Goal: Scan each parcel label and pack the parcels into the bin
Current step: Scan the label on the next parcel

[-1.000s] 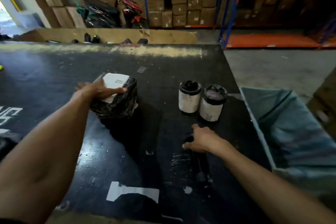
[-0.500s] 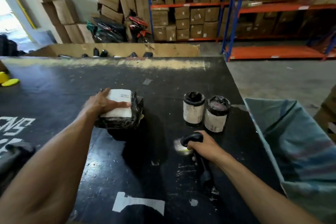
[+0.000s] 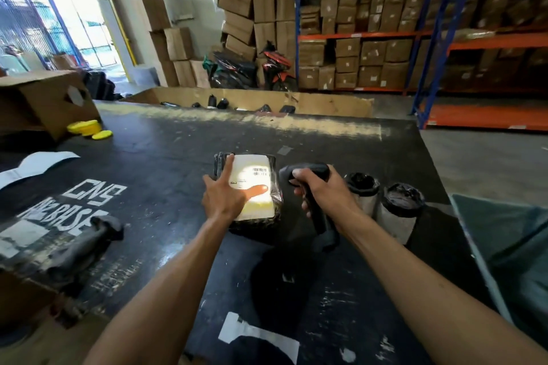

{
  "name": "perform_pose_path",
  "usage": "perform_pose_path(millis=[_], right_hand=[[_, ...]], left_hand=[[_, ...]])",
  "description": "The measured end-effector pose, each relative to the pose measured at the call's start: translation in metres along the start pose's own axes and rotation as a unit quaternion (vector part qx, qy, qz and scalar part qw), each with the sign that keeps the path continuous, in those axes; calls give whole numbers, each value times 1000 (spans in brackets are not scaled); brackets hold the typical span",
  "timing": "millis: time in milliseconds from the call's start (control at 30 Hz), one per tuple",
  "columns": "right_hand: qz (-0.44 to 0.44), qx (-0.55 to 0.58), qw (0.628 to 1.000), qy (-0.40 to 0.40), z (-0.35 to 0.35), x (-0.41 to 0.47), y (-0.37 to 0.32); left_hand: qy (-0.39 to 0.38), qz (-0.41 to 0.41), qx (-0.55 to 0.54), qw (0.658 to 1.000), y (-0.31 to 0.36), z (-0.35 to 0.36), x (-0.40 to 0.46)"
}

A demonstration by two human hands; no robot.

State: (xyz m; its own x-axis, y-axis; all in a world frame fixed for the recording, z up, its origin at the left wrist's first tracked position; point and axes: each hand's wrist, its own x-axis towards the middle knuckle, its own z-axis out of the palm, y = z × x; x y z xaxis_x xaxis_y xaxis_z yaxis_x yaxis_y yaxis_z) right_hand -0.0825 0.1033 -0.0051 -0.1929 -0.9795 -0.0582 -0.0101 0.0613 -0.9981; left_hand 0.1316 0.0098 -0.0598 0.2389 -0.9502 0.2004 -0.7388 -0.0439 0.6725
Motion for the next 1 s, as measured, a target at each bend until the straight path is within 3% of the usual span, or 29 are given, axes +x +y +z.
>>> perform_pose_path(millis=[200,433,1000], right_hand=[[-67,-96,993,32,13,2,-13],[-87,-143,985,46,12,3,-11],[-91,-170,979,67,7,-9,-13]], left_hand=[[33,3,-13,999,4,4,-15],[39,28,-2,999,12,4,-21],[18,50,-14,999,24,5,-26]])
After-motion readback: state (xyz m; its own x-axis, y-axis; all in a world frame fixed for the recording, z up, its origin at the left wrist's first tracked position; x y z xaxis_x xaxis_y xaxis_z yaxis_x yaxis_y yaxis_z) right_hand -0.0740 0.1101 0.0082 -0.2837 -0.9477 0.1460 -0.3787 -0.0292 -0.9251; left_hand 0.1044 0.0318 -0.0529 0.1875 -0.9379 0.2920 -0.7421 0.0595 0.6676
